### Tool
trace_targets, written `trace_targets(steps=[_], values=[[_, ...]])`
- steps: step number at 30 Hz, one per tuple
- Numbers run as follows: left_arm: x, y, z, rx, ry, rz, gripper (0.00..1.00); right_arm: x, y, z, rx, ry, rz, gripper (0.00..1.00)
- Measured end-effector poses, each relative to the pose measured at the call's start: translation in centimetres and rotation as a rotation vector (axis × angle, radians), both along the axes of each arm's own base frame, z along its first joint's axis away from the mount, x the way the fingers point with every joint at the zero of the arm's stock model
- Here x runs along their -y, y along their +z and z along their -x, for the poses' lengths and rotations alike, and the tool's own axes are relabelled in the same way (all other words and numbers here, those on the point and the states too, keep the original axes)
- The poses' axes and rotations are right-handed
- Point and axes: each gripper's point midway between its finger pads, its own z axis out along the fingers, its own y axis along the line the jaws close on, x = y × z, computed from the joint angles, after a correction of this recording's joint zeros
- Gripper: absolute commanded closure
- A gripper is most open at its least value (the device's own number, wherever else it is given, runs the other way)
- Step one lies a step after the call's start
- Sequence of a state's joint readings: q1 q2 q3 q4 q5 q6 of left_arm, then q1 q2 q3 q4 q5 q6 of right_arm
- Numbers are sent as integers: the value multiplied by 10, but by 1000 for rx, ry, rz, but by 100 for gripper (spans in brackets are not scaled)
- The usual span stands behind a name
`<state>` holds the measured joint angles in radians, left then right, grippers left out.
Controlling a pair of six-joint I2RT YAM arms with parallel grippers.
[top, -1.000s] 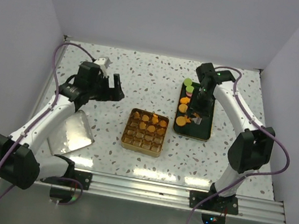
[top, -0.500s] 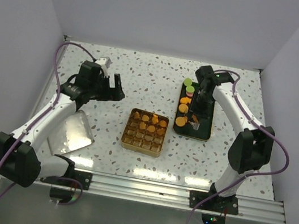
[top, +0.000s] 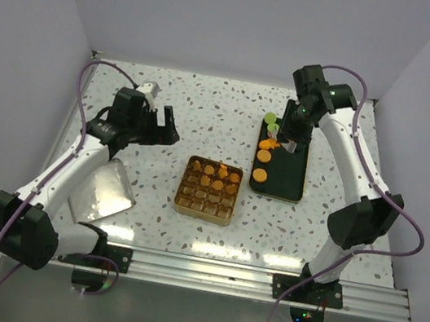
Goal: Pack the cookies
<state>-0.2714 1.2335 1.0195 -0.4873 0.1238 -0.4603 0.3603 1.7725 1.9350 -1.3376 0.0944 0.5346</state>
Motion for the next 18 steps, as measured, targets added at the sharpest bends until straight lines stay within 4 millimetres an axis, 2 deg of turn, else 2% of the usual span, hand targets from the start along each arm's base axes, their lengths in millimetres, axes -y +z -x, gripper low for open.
trace_targets(steps=[2,5,11,15,18], values=[[0,2,1,6,-1,2,0,-7,9,-1,25,15,-24,71],[0,8,2,23,-1,8,0,-30,21,12,32,71,-116,71],[-1,22,6,65,0,19,0,-103,32,62,17,260,-412,73],[-3,28,9,80,1,22,0,-150,29,87,14,400,-547,73],[-4,33,12,92,2,25,0,-170,18,99,1,460,-605,73]])
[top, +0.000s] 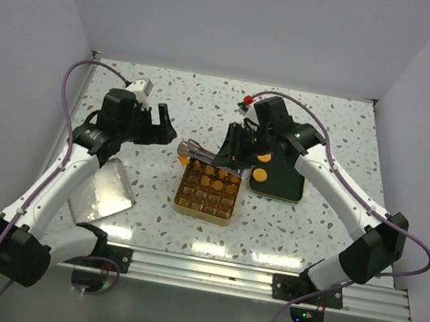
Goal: Pack the cookies
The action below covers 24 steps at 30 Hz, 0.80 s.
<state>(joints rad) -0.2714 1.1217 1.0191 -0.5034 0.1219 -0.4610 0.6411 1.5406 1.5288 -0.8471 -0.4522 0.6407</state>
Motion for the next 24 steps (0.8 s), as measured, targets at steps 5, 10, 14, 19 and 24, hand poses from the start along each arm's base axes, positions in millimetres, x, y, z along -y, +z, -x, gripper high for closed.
trace_targets(steps=[5,10,14,19,24], values=[[-2,6,5,15,2,3,0,-7,-22,-2,-9,-2,-21,74],[-4,8,11,16,5,1,0,-10,-30,-8,8,-11,-38,74],[-6,5,16,6,8,-4,0,-11,-39,-9,14,-11,-42,76],[-8,2,18,-7,14,-12,0,-7,-57,-5,-11,-13,-18,76],[-8,1,18,-8,15,-13,0,-1,-68,1,-15,-11,-3,76]])
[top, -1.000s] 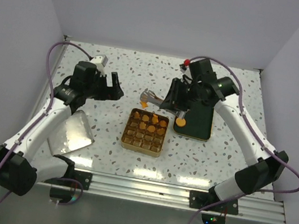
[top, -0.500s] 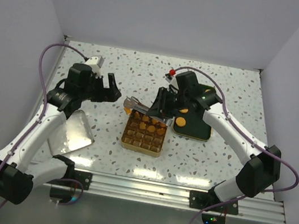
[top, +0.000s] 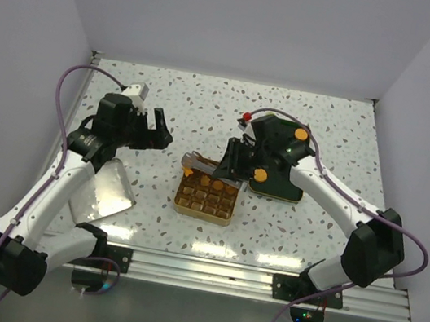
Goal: Pack the cookies
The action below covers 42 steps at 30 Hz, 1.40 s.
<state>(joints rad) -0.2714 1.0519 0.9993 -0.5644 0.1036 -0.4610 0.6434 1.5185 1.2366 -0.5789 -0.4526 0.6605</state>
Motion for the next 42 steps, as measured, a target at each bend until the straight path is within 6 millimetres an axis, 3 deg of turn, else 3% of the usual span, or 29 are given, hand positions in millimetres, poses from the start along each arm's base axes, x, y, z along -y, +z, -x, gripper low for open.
trace_targets(steps=[8,16,24,42], values=[[0,-1,0,-3,-1,-1,0,6,-16,4,8,6,26,76],[0,-2,-1,-6,0,-2,0,15,-20,5,56,11,50,72],[0,-3,-1,-10,-1,-3,0,24,-12,9,108,9,50,49],[1,-5,-2,-14,-1,-3,0,29,1,15,134,10,36,54]])
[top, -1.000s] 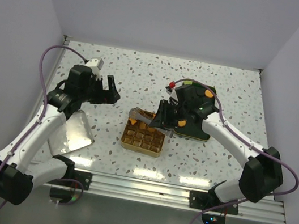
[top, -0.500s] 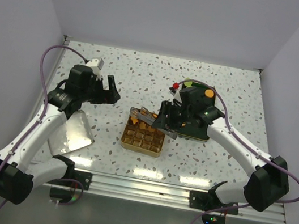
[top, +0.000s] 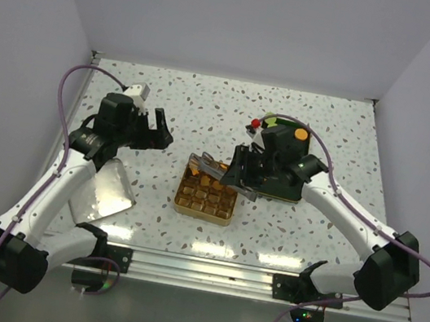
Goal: Pack the cookies
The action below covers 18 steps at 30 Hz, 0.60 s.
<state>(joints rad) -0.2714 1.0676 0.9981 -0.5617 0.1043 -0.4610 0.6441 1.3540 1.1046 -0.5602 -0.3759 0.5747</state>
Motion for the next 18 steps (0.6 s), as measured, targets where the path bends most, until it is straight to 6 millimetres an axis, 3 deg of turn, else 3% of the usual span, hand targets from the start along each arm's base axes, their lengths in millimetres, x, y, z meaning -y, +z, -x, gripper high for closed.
trace_targets(steps=[7,13,18], values=[[0,-3,0,-3,-1,0,0,-1,-6,-14,4,-32,39,75],[0,-3,0,-4,0,-1,0,-4,-28,-23,-35,-47,92,77],[0,-5,1,-8,0,-2,0,-7,-25,-27,-28,-46,88,79]])
